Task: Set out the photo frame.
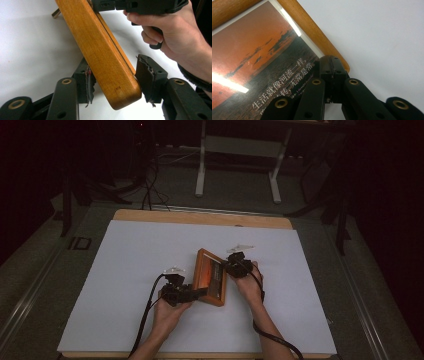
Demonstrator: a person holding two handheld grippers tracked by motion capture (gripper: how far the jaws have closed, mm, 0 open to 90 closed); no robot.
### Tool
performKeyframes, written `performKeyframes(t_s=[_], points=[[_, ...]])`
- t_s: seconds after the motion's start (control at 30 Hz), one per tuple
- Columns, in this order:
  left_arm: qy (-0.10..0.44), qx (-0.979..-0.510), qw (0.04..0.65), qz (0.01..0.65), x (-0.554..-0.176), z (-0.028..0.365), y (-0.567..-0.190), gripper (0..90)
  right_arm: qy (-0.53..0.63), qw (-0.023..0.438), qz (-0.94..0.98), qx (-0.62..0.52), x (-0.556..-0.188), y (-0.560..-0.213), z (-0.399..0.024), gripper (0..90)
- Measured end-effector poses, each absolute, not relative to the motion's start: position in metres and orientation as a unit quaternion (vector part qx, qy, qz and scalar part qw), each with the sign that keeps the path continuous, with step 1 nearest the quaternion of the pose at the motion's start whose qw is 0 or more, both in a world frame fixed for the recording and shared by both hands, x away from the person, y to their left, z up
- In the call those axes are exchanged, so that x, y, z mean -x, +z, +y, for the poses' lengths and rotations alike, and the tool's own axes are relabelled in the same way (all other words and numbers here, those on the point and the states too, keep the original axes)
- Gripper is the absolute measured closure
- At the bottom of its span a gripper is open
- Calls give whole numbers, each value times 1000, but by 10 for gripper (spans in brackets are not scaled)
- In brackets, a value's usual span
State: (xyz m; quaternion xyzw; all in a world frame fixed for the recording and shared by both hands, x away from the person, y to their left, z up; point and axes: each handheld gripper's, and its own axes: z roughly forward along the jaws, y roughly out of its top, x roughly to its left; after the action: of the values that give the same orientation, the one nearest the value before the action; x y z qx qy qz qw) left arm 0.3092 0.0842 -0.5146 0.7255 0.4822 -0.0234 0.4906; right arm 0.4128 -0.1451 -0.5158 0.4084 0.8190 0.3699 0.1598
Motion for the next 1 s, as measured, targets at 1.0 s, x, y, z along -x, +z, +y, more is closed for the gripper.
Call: performKeyframes(t_s=[1.0], points=[[9, -740, 487, 464, -304, 70, -504, 578, 380, 177, 835, -356, -372, -469, -193, 709]])
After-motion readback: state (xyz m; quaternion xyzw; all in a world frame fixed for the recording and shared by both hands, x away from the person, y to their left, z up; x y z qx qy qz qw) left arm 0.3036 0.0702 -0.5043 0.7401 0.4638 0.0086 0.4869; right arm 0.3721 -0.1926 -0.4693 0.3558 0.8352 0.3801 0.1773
